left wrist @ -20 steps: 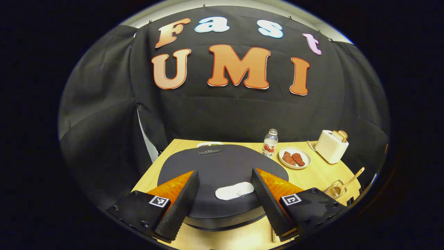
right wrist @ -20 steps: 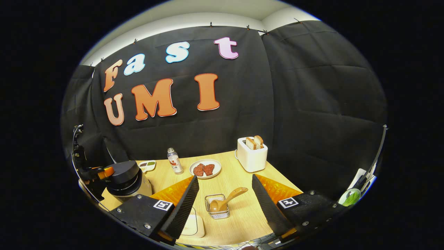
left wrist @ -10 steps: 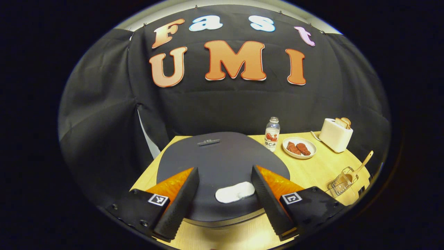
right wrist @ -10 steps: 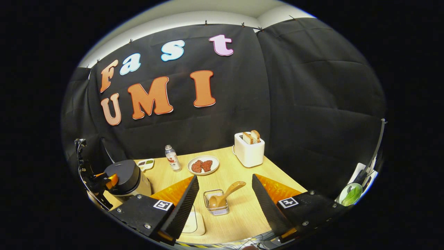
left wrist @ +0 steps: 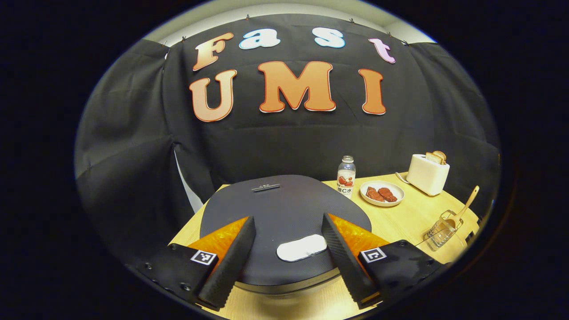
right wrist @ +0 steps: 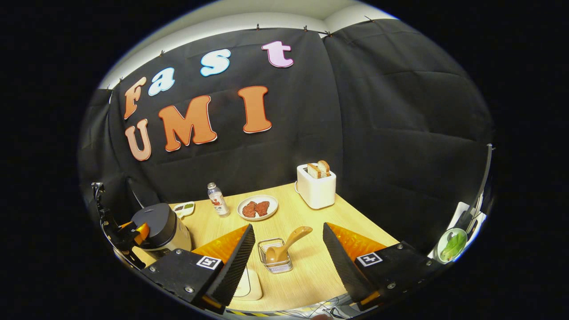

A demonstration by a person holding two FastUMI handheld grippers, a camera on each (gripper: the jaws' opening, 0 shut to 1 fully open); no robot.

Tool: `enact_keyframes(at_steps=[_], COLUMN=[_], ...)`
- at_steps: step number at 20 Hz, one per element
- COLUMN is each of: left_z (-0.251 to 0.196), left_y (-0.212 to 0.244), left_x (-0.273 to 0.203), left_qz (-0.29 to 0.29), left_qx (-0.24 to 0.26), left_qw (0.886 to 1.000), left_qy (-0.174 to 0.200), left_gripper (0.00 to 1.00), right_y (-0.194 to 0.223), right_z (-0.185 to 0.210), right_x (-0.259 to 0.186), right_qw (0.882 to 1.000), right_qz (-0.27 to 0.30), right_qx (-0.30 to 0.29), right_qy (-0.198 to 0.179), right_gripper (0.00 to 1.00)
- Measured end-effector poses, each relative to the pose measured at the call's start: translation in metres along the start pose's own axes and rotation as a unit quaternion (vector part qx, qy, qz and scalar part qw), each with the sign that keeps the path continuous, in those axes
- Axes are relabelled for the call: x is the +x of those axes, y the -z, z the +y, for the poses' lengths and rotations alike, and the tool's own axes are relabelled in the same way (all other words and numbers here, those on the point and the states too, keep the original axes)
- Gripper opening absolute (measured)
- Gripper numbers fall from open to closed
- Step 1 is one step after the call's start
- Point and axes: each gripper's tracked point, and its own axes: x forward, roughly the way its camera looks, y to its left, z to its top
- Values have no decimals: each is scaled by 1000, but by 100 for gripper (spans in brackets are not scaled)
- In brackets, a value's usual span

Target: Close the left gripper, press the button to open the rice cooker; take a wooden spoon from the chopstick holder with the right hand, scoop a spoonful of rice and pour it into the rice cooker, then put the wooden spoon back into the chopstick holder.

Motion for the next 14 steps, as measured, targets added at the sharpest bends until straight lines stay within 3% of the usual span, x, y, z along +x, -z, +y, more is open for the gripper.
enact_keyframes(at_steps=[3,4,5,6,7,8,9,14], left_z=[10,17,25,34,42,51,61,100], left_y=[-7,-16,-31,-46,-66,-86,-109,-209], left_x=[-13,-19,-26,-33,-44,-54,-68,-147], left_qz=[23,19,8,-2,-12,-25,-38,-100], left_qx=[-27,-28,-20,-10,-2,4,5,-8], left_qw=[999,999,999,999,999,998,997,991], left_qy=[-10,-19,-29,-37,-44,-52,-61,-86], left_gripper=[100,94,100,95,100,94,100,96], right_y=[-14,-21,-29,-37,-46,-58,-68,-122], right_z=[1,2,3,6,8,12,15,34], right_x=[0,0,-1,-2,-3,-4,-5,-18], right_qw=[1000,1000,1000,999,999,998,997,991], right_qz=[-13,-20,-28,-35,-44,-55,-66,-117], right_qx=[-1,-2,-4,-6,-9,-13,-17,-42], right_qy=[-4,-6,-9,-12,-15,-20,-24,-45], right_gripper=[95,95,95,95,95,95,95,95])
